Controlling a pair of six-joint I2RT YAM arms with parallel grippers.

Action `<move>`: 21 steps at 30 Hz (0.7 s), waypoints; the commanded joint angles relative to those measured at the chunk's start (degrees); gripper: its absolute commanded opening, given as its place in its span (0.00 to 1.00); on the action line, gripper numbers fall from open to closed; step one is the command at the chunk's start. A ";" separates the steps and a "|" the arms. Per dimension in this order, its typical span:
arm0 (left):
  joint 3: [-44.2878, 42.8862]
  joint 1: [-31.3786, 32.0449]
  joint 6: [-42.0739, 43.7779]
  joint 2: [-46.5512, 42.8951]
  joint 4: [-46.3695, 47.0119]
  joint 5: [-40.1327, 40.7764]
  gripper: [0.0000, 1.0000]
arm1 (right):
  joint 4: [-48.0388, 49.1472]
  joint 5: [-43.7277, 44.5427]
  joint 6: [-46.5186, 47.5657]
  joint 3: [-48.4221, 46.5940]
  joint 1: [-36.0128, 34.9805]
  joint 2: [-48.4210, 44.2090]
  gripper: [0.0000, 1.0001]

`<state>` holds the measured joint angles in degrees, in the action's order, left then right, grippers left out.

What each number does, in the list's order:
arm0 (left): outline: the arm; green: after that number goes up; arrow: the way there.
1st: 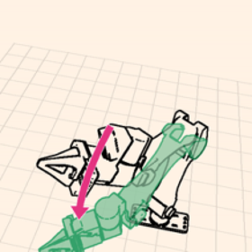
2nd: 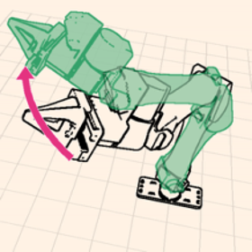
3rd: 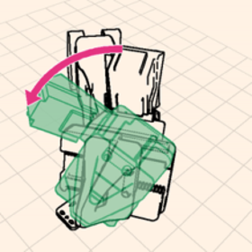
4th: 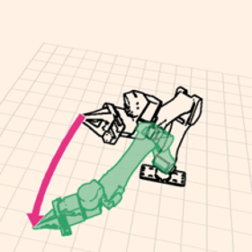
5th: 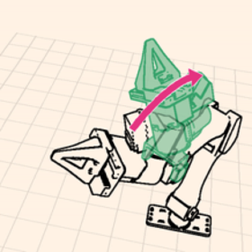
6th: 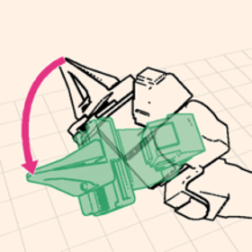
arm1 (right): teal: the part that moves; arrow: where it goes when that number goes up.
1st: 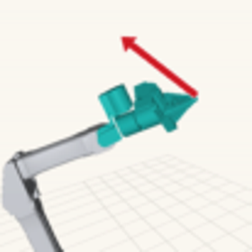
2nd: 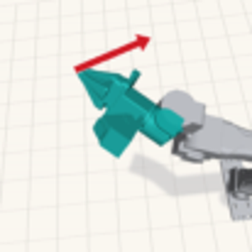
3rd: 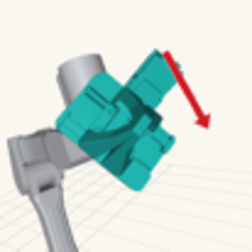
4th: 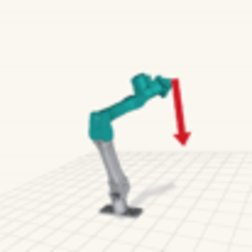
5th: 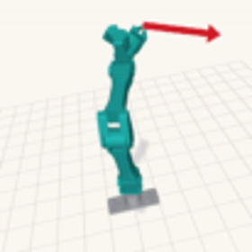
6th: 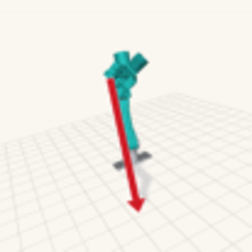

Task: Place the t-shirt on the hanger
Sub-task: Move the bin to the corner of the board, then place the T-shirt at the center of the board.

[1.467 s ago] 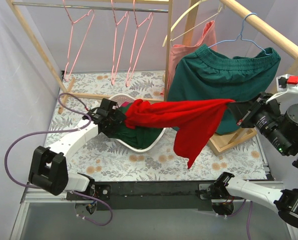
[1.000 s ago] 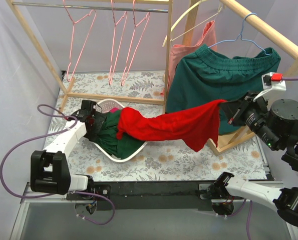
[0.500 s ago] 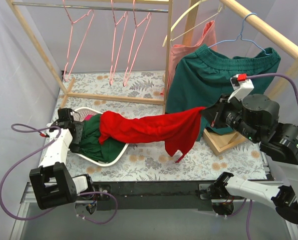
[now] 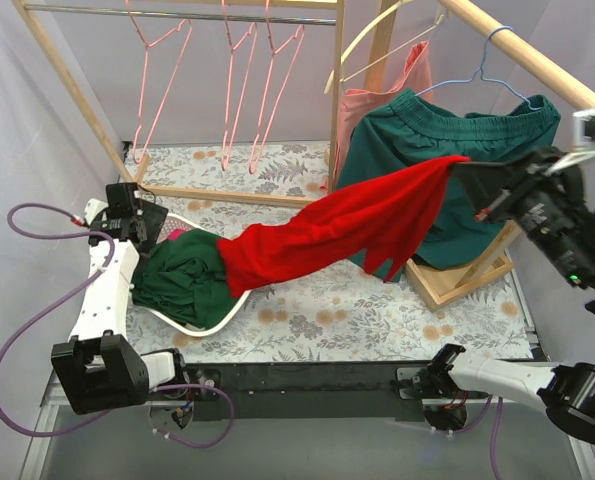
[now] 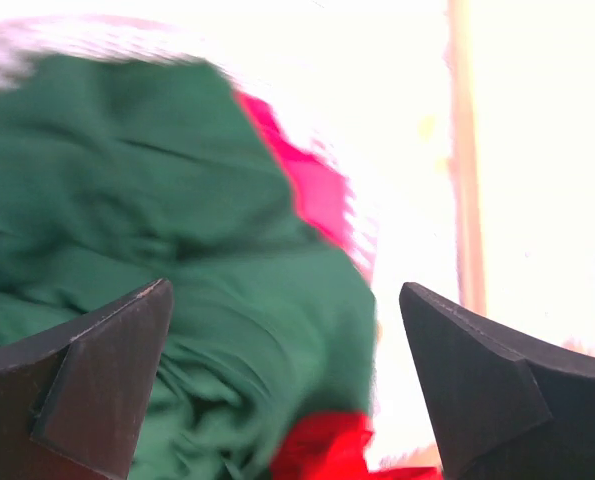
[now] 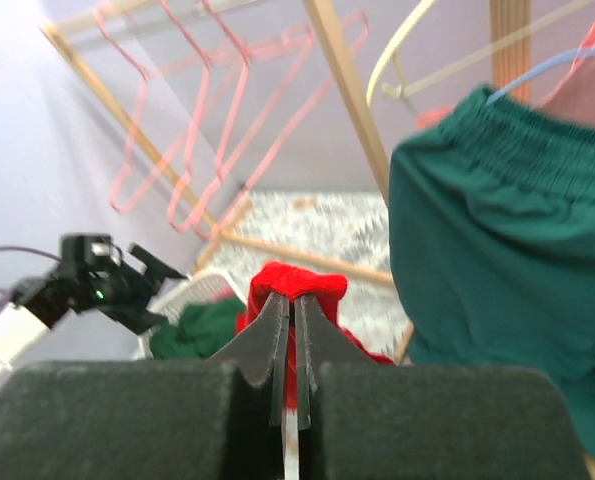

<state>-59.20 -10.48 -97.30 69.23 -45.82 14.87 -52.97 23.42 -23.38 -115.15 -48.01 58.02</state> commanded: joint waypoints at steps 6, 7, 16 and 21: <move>-3.65 8.10 7.91 -5.85 -0.58 -10.37 0.98 | 12.80 -6.53 0.88 7.82 0.11 -2.39 0.01; -2.34 9.67 8.52 -7.43 -0.15 -12.22 0.98 | 12.98 -8.02 0.18 11.93 0.11 -2.38 0.01; -1.35 33.63 10.12 -9.20 -3.21 -11.20 0.98 | 18.48 -28.39 -6.16 44.19 -0.24 -0.71 0.01; -1.80 48.34 2.66 -6.22 -4.28 -6.97 0.98 | 18.43 -38.45 -1.51 51.70 -1.73 2.62 0.44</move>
<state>-60.62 30.79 -89.47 61.45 -47.83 4.03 -38.54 -4.25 -27.90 -63.09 -48.23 61.36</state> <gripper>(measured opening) 0.981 0.334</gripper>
